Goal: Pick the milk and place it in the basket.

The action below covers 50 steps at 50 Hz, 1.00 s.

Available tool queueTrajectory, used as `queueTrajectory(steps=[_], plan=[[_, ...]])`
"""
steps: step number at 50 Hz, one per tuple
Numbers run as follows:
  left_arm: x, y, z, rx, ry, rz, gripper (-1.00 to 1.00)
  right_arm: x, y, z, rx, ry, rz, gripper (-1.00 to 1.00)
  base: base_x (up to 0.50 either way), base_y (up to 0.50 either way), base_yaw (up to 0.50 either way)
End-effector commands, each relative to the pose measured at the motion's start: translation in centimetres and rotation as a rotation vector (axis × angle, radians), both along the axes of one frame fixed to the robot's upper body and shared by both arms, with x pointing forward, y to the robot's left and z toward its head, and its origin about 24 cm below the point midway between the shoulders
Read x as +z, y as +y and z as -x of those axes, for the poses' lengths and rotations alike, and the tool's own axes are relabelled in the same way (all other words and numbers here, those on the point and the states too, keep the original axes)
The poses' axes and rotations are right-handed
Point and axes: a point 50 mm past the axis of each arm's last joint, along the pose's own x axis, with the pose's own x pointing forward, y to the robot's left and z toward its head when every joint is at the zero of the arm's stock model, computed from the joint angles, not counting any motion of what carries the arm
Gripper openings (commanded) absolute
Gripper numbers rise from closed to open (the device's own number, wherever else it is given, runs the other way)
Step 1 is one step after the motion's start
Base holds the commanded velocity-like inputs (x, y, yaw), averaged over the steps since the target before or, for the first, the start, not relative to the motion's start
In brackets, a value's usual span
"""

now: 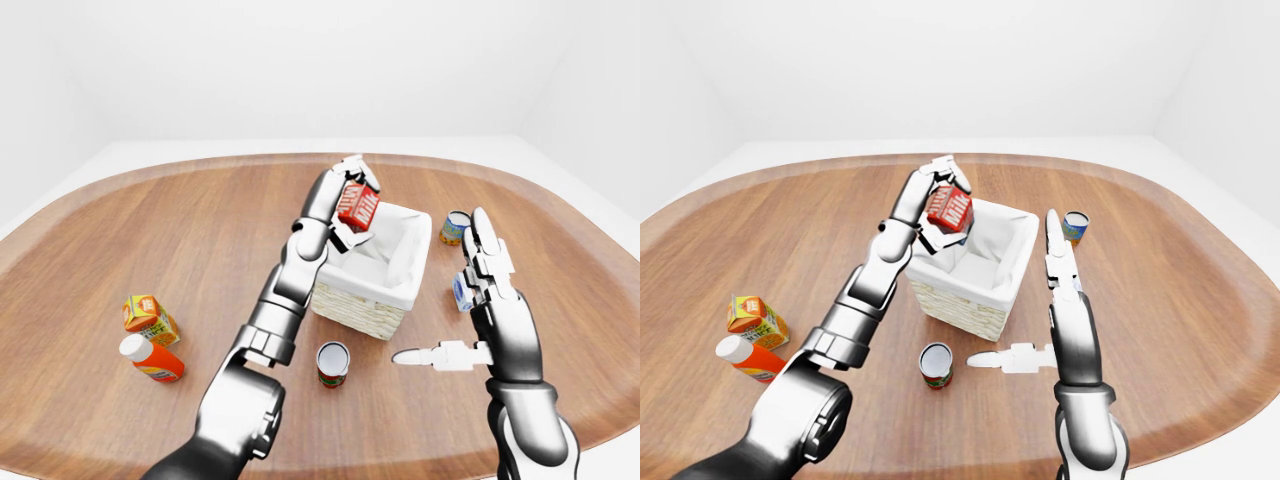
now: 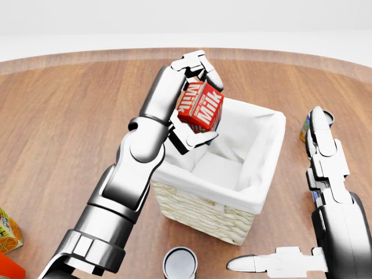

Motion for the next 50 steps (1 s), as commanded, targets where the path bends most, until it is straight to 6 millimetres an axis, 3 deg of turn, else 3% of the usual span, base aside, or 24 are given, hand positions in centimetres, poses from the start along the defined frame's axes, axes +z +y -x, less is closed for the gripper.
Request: queueTrajectory(steps=[1,30,50], plan=[[0.5,-0.3,-0.3,0.009,-0.028,0.002,-1.00,0.0,0.0,0.0,0.002,0.000,-0.001,1.00,0.00,0.00,0.00],[-2.7,0.4,-1.9,0.098,0.131,-0.052,-1.00,0.0,0.0,0.1,0.005,-0.001,-0.001,1.00,0.00,0.00,0.00],[-3.8,0.0,-1.8,0.092,0.184,-0.047,-1.00,0.0,0.0,0.1,0.004,-0.003,0.000,1.00,0.00,0.00,0.00]])
